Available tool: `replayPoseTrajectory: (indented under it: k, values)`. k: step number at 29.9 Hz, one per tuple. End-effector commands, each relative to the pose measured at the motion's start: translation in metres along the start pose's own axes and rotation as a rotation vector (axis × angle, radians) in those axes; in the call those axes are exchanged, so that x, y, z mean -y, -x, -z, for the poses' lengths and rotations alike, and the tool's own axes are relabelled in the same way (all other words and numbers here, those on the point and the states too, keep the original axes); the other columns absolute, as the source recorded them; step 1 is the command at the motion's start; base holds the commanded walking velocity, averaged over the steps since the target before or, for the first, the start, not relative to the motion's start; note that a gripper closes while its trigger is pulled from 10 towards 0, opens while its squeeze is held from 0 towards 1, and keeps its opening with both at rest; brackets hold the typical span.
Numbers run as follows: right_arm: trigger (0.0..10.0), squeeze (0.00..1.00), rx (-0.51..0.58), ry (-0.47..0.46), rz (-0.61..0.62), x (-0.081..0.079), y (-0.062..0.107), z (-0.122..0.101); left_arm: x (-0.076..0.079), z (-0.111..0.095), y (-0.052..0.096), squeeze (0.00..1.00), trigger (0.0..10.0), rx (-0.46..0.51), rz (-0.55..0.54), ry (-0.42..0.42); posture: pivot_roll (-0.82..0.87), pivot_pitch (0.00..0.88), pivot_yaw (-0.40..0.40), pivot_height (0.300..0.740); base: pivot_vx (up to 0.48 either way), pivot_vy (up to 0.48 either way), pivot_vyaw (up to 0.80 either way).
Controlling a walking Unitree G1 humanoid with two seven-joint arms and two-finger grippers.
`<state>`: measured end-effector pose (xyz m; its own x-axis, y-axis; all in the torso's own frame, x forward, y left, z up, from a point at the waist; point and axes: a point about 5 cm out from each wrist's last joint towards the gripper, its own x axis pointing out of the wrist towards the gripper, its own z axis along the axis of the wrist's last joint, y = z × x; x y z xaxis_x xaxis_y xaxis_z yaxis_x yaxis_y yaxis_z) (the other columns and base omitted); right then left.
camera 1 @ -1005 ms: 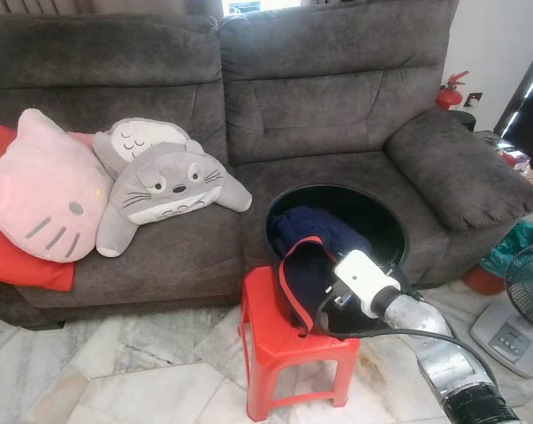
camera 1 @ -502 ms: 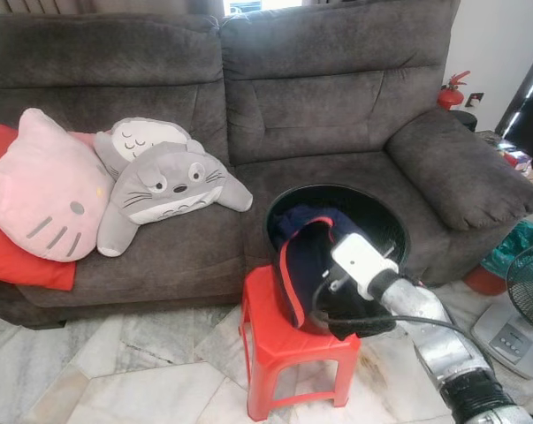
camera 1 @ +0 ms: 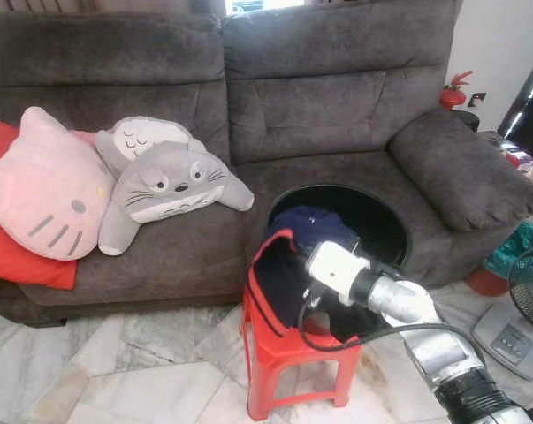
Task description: Hang hanger
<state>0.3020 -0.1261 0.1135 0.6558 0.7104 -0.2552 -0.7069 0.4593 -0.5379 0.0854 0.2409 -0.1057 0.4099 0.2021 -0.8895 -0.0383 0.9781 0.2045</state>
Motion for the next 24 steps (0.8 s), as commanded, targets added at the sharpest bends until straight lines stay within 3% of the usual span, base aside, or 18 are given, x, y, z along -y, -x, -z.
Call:
replayPoseTrajectory:
  k: [1,9,15,16,17,18,24]
  values:
    - [0.0,0.00,-0.021,0.017,-0.043,-0.004,0.001,0.001,0.002,0.004,0.001,0.00,10.0,-0.016,0.006,0.000,-0.16,0.000,0.028,0.740,0.000,0.000,0.00]
    - [0.0,0.00,-0.145,0.043,-0.105,-0.006,0.009,0.017,0.015,0.004,0.000,0.00,10.0,-0.017,0.024,-0.003,-0.16,0.000,0.032,0.740,0.000,0.000,0.00]
    - [0.0,0.00,-0.200,0.023,0.001,0.005,0.011,0.023,0.015,0.003,0.000,0.00,10.0,-0.016,0.026,-0.005,-0.17,0.000,0.035,0.740,0.000,0.000,0.00]
    - [2.1,0.00,-0.200,0.026,0.000,0.005,0.011,0.023,0.015,0.003,0.000,0.00,10.0,-0.016,0.026,-0.005,-0.17,0.000,0.035,0.740,0.000,0.000,0.00]
    - [8.6,0.00,-0.206,0.037,0.005,0.005,0.010,0.023,0.015,0.003,0.000,0.00,10.0,-0.016,0.025,-0.004,-0.17,0.000,0.035,0.740,0.000,0.000,0.00]
    - [10.0,0.00,-0.209,0.035,0.008,0.005,0.010,0.023,0.015,0.003,0.000,0.00,10.0,-0.016,0.025,-0.005,-0.17,0.000,0.035,0.740,0.000,0.000,0.00]
    - [10.0,0.00,-0.215,0.031,0.022,0.006,0.009,0.023,0.015,0.003,0.000,0.00,10.0,-0.016,0.025,-0.005,-0.17,0.000,0.035,0.740,0.000,0.000,0.00]
